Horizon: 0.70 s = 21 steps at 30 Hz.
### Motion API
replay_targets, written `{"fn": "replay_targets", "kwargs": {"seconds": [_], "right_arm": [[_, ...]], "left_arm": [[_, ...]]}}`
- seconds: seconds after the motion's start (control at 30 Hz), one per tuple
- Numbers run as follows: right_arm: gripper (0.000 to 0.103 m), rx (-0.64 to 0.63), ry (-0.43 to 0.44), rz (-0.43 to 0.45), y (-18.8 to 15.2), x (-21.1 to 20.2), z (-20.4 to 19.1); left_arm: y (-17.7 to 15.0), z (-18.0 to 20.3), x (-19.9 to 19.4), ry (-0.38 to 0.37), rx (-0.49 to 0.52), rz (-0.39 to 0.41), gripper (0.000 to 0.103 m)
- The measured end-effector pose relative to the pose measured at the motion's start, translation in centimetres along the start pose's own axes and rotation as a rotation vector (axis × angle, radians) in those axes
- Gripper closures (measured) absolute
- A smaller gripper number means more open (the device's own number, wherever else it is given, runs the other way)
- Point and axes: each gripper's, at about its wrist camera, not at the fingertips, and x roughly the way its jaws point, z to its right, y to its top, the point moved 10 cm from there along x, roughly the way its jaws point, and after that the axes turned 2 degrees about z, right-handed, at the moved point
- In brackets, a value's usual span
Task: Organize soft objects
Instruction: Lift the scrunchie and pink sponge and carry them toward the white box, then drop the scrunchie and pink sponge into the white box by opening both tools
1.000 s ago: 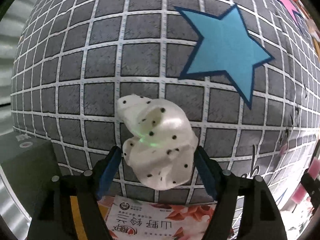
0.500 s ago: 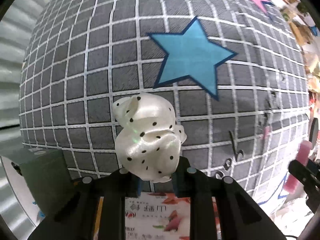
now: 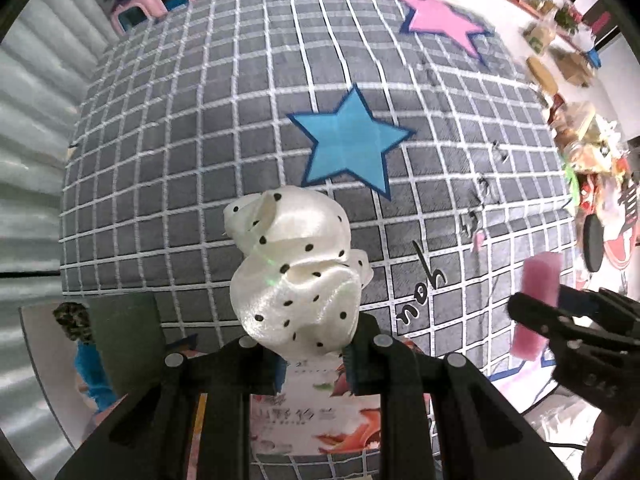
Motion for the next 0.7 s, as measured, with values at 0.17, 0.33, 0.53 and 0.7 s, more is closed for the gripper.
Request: {"fn": "replay_targets", "kwargs": {"seconds": [0.17,0.33,0.53,0.7], "right_arm": [[0.056,-0.075,0.024,0.045,0.8,-1.7,-5.0],[0.056,-0.186,0.065,0.083,1.2,-3.1,-12.4],[0.056,-0.352,0.131,0.095,-0.4,-3.7,-23.1],[0.056,-0.484,0.161,0.063,-3.4,-2.5,-30.6]], "left_arm": [[0.2,-2.4,-5.1,-0.004,-0.054,0.081,0.079],[-1.8,-8.1,-9.3,0.006,-0.152,0.148,0.079],[-6.4,-20.8,-10.4,0.046,-0.284,0.178,0.079],[-12.2,-27.8,-10.0,0.085,-0.414,0.15,0.079]]}}
